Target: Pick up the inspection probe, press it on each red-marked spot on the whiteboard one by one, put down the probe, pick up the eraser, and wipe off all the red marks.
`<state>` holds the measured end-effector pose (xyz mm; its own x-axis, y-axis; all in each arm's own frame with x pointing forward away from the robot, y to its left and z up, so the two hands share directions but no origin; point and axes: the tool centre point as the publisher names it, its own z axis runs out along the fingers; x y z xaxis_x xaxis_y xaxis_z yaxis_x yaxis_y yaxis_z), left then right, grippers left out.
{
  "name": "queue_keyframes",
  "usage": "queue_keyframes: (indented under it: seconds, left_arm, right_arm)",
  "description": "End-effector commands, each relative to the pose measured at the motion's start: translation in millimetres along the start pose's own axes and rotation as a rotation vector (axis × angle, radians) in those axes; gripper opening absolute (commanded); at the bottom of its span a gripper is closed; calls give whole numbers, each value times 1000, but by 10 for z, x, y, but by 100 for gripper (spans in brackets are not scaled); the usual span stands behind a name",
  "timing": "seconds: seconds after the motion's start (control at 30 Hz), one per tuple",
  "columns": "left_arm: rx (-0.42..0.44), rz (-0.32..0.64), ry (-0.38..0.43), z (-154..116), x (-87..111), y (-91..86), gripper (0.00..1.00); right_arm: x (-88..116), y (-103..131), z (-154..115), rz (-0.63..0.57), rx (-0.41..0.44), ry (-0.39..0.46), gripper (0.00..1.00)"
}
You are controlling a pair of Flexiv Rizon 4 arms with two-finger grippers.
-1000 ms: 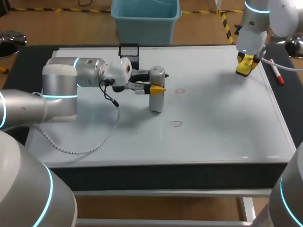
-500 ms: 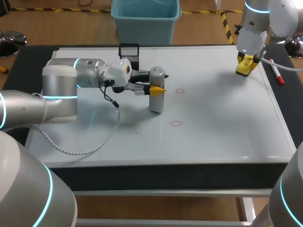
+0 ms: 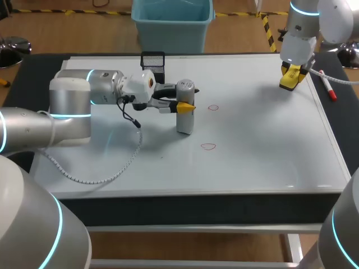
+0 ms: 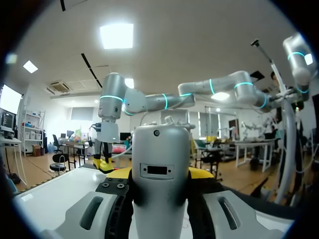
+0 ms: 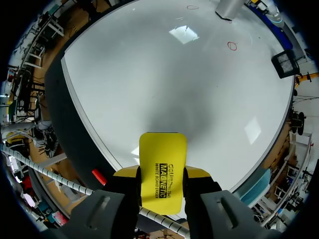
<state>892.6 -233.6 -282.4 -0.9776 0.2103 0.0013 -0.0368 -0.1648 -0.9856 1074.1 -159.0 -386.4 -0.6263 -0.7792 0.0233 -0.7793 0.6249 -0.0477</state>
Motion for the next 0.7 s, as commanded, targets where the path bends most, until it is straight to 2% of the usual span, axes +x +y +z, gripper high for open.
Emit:
queue_keyframes:
  seconds: [0.03, 0.4, 0.7]
  left_arm:
    - [3, 2, -2, -8, 17, 3, 0]
    - [7, 27, -1, -2, 63, -91, 0]
    - [10, 71, -33, -143, 83, -391, 0]
  right_arm:
    - [-6, -15, -12, -2, -1, 5, 0]
    - [-6, -15, -12, -2, -1, 5, 0]
    - [-6, -15, -12, -2, -1, 5, 0]
